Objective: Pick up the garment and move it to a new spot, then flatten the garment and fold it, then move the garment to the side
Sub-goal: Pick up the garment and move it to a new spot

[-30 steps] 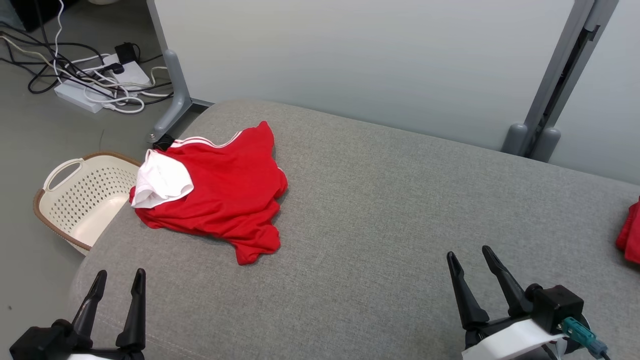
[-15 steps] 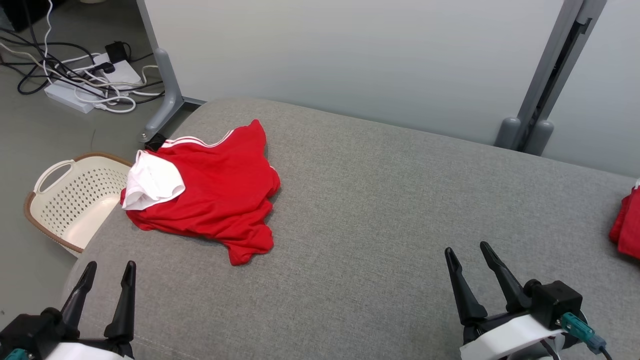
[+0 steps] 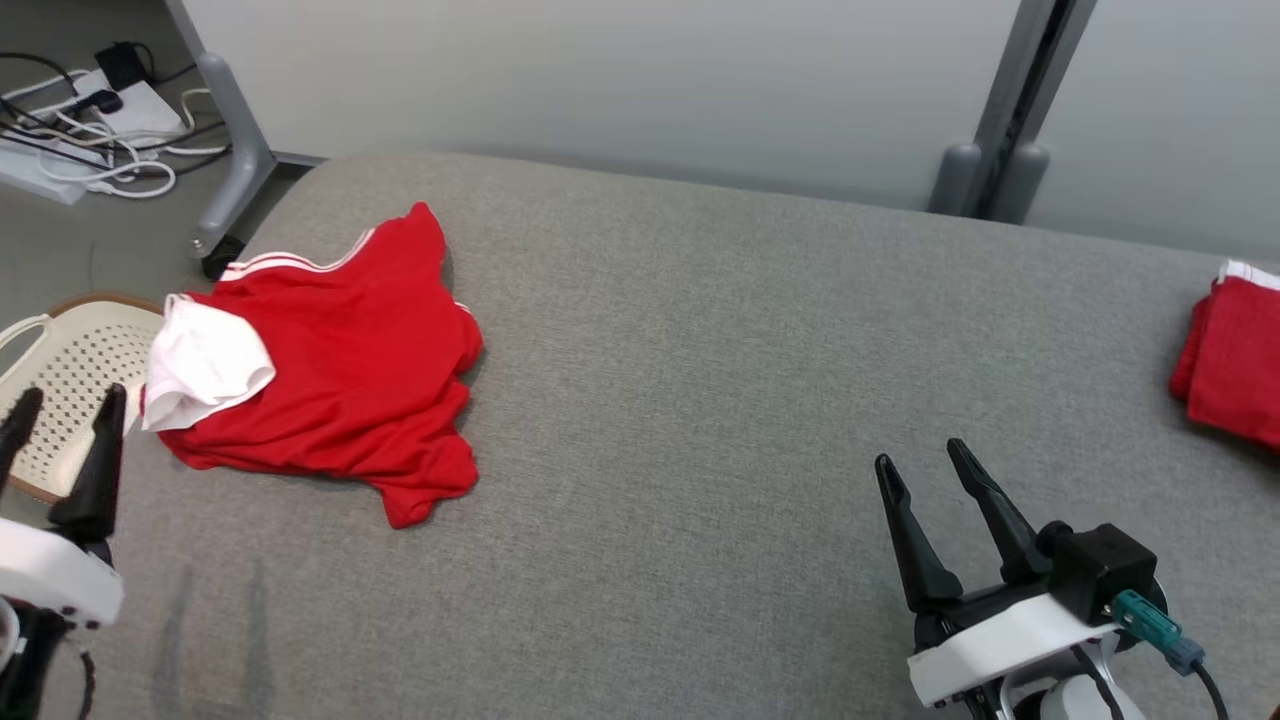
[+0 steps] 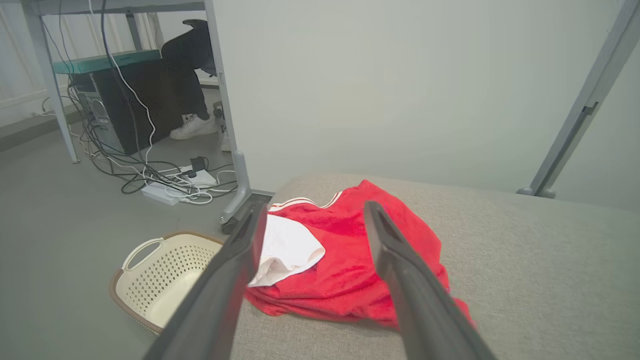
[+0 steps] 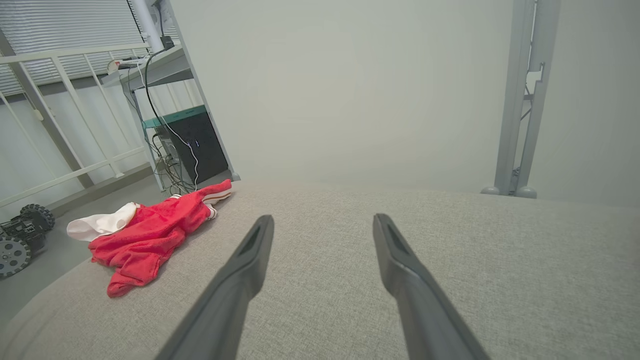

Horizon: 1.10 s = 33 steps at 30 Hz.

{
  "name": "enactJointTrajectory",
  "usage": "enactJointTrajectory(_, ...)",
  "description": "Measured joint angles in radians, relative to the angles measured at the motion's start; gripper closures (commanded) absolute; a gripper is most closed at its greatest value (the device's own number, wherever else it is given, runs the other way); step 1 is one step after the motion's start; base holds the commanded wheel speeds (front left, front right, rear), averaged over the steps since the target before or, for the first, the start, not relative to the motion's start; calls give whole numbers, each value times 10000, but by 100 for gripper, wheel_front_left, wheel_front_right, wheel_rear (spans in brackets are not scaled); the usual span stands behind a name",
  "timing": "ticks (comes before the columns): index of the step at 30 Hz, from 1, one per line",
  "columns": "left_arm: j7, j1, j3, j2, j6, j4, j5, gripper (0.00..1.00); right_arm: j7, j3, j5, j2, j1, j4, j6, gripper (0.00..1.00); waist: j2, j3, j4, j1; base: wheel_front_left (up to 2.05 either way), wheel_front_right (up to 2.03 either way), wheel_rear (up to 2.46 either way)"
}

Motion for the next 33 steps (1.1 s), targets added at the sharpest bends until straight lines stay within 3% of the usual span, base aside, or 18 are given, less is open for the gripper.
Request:
enactJointTrajectory(4,759,-813,-128,625,0,518,-1478,0,0,25,-48,6,-144,-123,0,0,0,412,-387,0,0,0,0)
enactJointTrajectory(9,1534,-1957,-276,2017,-6,1620,-2847,0,0,35,-151,13,-407,-408,0,0,0,969,-884,0,0,0,0)
enactJointTrajectory(16,2763,-3323,-901,3187,-8,3639,-4247,0,0,79,-332,2,-615,-849,0,0,0,1789,-1543,0,0,0,0)
enactJointTrajectory(26,4368,-4245,-1941,3868,-8,5912,-6019,0,0,207,-531,-4,-916,-1607,-2,0,0,3028,-2348,0,0,0,0)
enactJointTrajectory(33,5432,-4187,-2700,3958,-8,6318,-6903,0,0,169,-614,-8,-877,-2002,-2,0,0,3648,-2796,0,0,0,0)
